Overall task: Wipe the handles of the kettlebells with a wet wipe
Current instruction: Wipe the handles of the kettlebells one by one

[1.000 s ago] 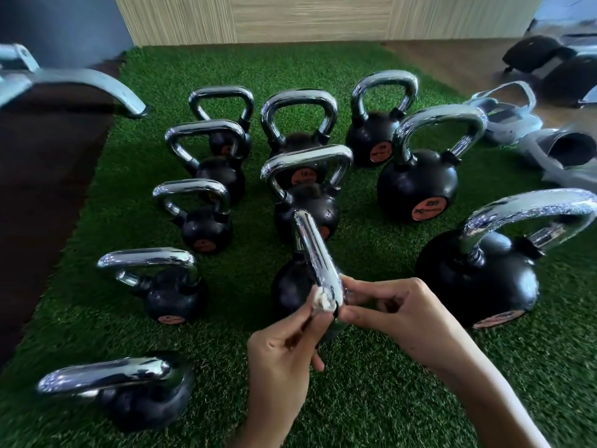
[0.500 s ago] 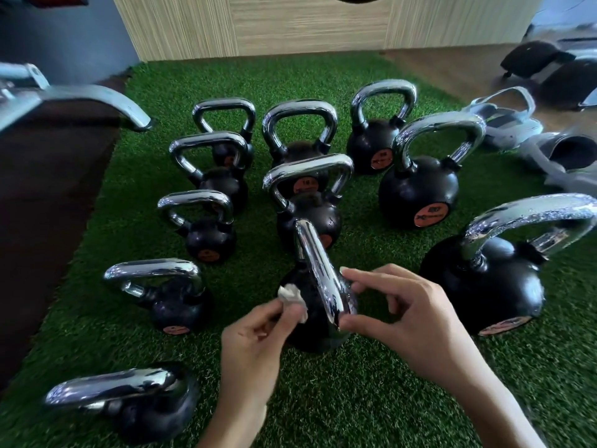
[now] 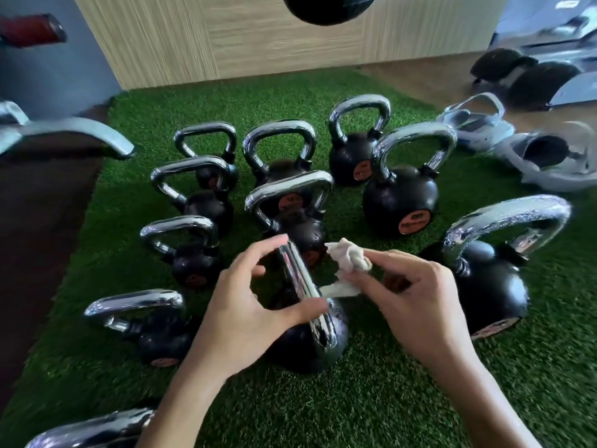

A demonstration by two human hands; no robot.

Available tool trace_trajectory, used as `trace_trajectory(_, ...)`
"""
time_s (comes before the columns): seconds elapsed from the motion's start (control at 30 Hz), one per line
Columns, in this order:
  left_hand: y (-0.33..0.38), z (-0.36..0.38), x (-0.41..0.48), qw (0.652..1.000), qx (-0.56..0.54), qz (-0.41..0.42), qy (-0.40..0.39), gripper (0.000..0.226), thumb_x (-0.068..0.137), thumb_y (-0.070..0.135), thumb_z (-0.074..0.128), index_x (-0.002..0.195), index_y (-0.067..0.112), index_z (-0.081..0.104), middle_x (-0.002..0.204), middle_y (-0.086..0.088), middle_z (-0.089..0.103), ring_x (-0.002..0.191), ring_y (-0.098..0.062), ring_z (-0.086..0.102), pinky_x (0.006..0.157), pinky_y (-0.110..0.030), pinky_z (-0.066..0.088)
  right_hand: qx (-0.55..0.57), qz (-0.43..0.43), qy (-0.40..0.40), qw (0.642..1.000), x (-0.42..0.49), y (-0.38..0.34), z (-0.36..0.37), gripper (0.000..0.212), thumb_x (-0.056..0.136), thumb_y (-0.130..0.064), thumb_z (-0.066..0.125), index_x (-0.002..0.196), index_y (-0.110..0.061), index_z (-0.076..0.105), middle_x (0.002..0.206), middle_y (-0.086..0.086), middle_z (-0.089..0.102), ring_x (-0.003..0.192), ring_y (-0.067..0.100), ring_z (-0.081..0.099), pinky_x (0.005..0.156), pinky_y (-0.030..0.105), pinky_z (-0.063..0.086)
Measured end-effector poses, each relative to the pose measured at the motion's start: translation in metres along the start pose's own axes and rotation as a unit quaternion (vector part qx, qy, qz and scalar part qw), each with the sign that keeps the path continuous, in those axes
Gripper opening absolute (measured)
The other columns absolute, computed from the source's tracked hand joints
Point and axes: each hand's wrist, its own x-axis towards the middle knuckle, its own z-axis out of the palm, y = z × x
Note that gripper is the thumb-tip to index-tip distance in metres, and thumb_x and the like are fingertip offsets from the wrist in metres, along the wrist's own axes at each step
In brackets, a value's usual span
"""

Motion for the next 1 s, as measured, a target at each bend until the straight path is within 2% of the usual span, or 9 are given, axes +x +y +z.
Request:
trace_trajectory(0.07, 0.005, 0.002, 0.01, 0.993, 0.093, -0.024, -0.07, 0.134, 0.045, 0.072, 0.085, 0.153, 0.06, 0.007, 0.144, 0.038, 0.018, 0.143, 0.003, 0.015, 0.117, -0.04, 0.029, -0.031, 0.03, 0.01, 0.999, 0.003, 0.014, 0.0, 0.017, 0.08, -0.038, 0.081, 0.097, -0.036, 0.08, 0.082, -0.025, 0.068, 0.065, 0.001, 0.06, 0.054, 0.012, 0.041)
trace_trajectory(0.13, 0.009, 0.005, 0.019, 0.982, 0.146, -0.053, -0.109, 0.146, 0.045, 0.075, 0.085, 0.156, 0.054, -0.007, 0.15, 0.037, 0.004, 0.148, -0.002, 0.004, 0.122, -0.045, 0.018, -0.06, 0.045, 0.0, 0.997, 0.007, 0.026, 0.004, 0.013, 0.079, -0.037, 0.082, 0.092, -0.038, 0.08, 0.09, -0.02, 0.069, 0.068, 0.005, 0.057, 0.056, 0.014, 0.041)
trace_trajectory(0.37, -0.001, 0.001, 0.025, 0.975, 0.198, -0.041, -0.092, 0.142, 0.043, 0.078, 0.083, 0.156, 0.051, 0.0, 0.163, 0.021, 0.014, 0.149, -0.007, 0.017, 0.121, -0.043, 0.027, -0.064, 0.089, -0.037, 0.993, 0.029, 0.051, 0.04, 0.011, 0.083, -0.033, 0.08, 0.094, -0.033, 0.081, 0.076, -0.02, 0.073, 0.071, -0.008, 0.064, 0.059, 0.009, 0.041)
trace_trajectory(0.47, -0.005, -0.005, 0.025, 0.972, 0.212, -0.041, -0.088, 0.142, 0.04, 0.082, 0.081, 0.154, 0.055, 0.001, 0.164, 0.014, 0.019, 0.149, -0.009, 0.02, 0.12, -0.043, 0.029, -0.048, 0.086, -0.063, 0.993, 0.043, 0.055, 0.062, 0.022, 0.084, -0.032, 0.079, 0.106, -0.035, 0.077, 0.078, -0.017, 0.075, 0.073, -0.007, 0.068, 0.067, 0.015, 0.052)
trace_trajectory(0.6, -0.008, -0.012, 0.025, 0.967, 0.233, -0.042, -0.092, 0.139, 0.04, 0.083, 0.08, 0.153, 0.058, 0.002, 0.163, 0.012, 0.022, 0.148, -0.009, 0.022, 0.119, -0.044, 0.029, -0.043, 0.101, -0.101, 0.989, 0.056, 0.059, 0.089, 0.04, 0.085, -0.034, 0.079, 0.123, -0.036, 0.07, 0.078, -0.012, 0.074, 0.071, -0.007, 0.066, 0.063, 0.006, 0.046)
trace_trajectory(0.77, -0.013, -0.021, 0.027, 0.958, 0.261, -0.058, -0.099, 0.14, 0.033, 0.091, 0.074, 0.149, 0.065, -0.001, 0.165, 0.011, 0.02, 0.149, -0.02, 0.027, 0.118, -0.048, 0.032, -0.097, 0.046, -0.181, 0.978, 0.062, 0.067, 0.106, 0.019, 0.09, -0.031, 0.071, 0.106, -0.023, 0.074, 0.078, -0.002, 0.073, 0.072, 0.012, 0.066, 0.073, 0.034, 0.054)
trace_trajectory(0.8, -0.014, -0.023, 0.027, 0.957, 0.262, -0.064, -0.102, 0.14, 0.032, 0.092, 0.074, 0.147, 0.067, -0.001, 0.165, 0.011, 0.02, 0.149, -0.021, 0.027, 0.118, -0.049, 0.032, -0.104, 0.028, -0.205, 0.973, 0.062, 0.069, 0.105, 0.02, 0.091, -0.032, 0.07, 0.108, -0.021, 0.073, 0.082, -0.001, 0.073, 0.073, 0.011, 0.065, 0.072, 0.034, 0.053)
trace_trajectory(0.9, -0.014, -0.029, 0.026, 0.954, 0.27, -0.065, -0.109, 0.139, 0.032, 0.093, 0.074, 0.146, 0.068, -0.002, 0.164, 0.011, 0.023, 0.149, -0.017, 0.026, 0.118, -0.048, 0.031, -0.113, -0.008, -0.259, 0.959, 0.062, 0.076, 0.099, 0.036, 0.09, -0.031, 0.073, 0.125, -0.021, 0.069, 0.097, -0.004, 0.069, 0.069, -0.006, 0.054, 0.066, 0.008, 0.04)
trace_trajectory(1.0, -0.014, -0.034, 0.025, 0.95, 0.282, -0.067, -0.117, 0.137, 0.032, 0.095, 0.072, 0.144, 0.071, -0.003, 0.162, 0.013, 0.025, 0.148, -0.015, 0.028, 0.117, -0.046, 0.033, -0.118, -0.024, -0.232, 0.965, 0.062, 0.082, 0.103, 0.038, 0.086, -0.023, 0.078, 0.123, -0.017, 0.072, 0.088, -0.009, 0.063, 0.067, -0.008, 0.05, 0.067, 0.005, 0.036)
